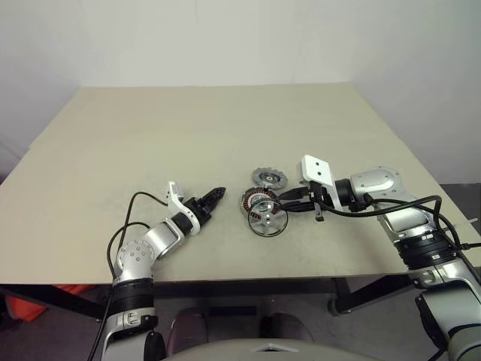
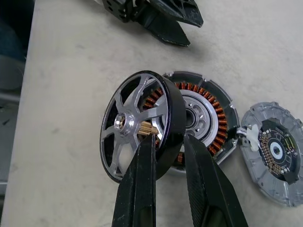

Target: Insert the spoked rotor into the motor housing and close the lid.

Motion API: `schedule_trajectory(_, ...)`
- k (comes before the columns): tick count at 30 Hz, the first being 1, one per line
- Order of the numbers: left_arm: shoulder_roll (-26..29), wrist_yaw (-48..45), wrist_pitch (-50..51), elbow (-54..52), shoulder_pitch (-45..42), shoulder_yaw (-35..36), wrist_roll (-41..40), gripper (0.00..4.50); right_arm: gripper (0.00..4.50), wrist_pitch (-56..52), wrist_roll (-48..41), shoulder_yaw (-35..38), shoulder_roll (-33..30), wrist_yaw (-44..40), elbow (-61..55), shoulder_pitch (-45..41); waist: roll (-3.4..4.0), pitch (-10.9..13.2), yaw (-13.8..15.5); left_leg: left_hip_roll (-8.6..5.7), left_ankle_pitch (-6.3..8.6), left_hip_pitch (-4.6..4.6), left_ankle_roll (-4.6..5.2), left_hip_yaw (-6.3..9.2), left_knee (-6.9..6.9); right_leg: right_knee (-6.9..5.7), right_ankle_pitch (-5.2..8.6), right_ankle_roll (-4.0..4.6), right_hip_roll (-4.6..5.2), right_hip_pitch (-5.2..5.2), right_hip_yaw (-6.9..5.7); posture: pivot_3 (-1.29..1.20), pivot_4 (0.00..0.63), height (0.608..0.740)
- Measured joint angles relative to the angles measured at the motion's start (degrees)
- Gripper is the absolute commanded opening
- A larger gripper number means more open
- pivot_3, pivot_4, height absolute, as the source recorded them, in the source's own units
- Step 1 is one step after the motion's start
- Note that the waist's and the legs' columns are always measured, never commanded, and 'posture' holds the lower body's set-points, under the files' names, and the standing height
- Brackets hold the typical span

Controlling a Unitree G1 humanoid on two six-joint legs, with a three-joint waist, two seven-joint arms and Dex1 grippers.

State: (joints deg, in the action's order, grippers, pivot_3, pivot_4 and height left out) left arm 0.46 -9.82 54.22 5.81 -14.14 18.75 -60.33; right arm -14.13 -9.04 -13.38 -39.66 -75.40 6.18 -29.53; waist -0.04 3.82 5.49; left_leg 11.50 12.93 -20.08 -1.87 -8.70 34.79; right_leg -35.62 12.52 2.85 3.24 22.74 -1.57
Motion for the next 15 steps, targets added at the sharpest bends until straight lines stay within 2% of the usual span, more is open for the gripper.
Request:
schedule_trajectory(5,-0.2,0.1,0.0,-0.5,0.6,0.0,0.0,2.73,1.01,0.8,0.9,-0.4,0.1,0.5,1.1,-0.2,0.00,0.0,0.0,-0.01,0.00,0.00,0.00,0.00,0.00,0.00,0.00,0.00,0.00,-0.01,0.00,0.00,0.000,0.740)
schedule_trajectory(7,-0.3,0.1,0.0,-0.6,0.6,0.0,0.0,2.73,0.63,0.9,1.0,-0.4,0.1,0.6,1.3,-0.2,0.00,0.0,0.0,0.00,0.00,0.00,0.00,0.00,0.00,0.00,0.00,0.00,0.00,-0.01,0.00,0.00,0.000,0.740)
schedule_trajectory(12,-0.3,0.2,0.0,-0.7,0.7,0.0,0.0,2.73,0.63,1.0,1.1,-0.9,0.2,0.5,1.4,-0.2,0.00,0.0,0.0,-0.01,0.00,-0.01,0.01,0.00,0.00,0.01,0.00,0.00,0.01,0.00,0.00,0.00,0.000,0.740)
schedule_trajectory(15,-0.3,0.2,0.0,-0.7,0.7,0.0,0.0,2.73,0.03,0.9,1.1,-0.9,0.4,0.7,1.4,-0.2,0.00,0.0,0.0,-0.01,0.00,0.00,0.01,0.00,0.00,0.01,0.00,0.00,0.01,-0.01,0.00,0.00,0.000,0.740)
